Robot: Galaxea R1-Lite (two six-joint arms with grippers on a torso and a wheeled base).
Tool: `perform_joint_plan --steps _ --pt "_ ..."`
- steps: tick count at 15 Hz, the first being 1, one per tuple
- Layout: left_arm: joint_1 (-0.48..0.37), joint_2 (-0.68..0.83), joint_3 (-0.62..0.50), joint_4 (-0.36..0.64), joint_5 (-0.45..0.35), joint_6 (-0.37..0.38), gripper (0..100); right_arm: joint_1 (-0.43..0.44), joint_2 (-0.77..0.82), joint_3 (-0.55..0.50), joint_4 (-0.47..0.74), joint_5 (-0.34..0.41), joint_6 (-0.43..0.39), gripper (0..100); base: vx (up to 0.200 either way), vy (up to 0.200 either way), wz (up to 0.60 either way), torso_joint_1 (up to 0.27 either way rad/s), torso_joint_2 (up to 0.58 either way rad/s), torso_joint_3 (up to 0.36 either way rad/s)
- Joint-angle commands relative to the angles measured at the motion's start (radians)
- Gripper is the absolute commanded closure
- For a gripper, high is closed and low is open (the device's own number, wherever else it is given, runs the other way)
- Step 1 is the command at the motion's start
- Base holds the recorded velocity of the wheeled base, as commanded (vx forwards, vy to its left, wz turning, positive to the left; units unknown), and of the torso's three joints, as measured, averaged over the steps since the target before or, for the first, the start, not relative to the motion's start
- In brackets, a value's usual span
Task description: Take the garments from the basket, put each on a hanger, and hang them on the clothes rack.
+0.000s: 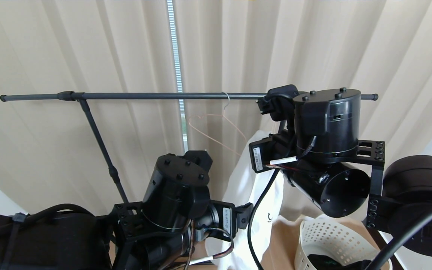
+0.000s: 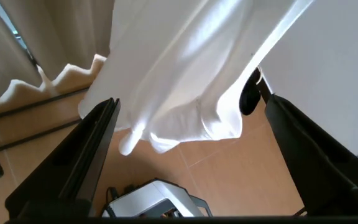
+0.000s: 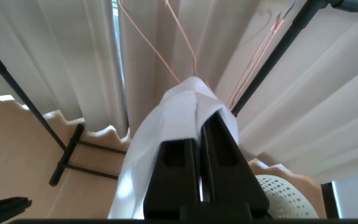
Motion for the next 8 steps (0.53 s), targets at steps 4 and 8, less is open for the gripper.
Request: perform_joint_plan --steps 4,8 --pt "-0.001 0.149 -0.109 0.001 0.042 -0.001 0 0.002 -0.012 -0.001 0.0 0.0 0.004 100 0.0 0.0 0.0 0.0 0.0 0.0" --pt "0.024 0.23 -0.135 0.003 0.131 -0.001 0 0.001 -0.022 -0.001 -0.002 -0.002 0.004 100 0.0 0.0 0.0 0.0 0.0 0.0"
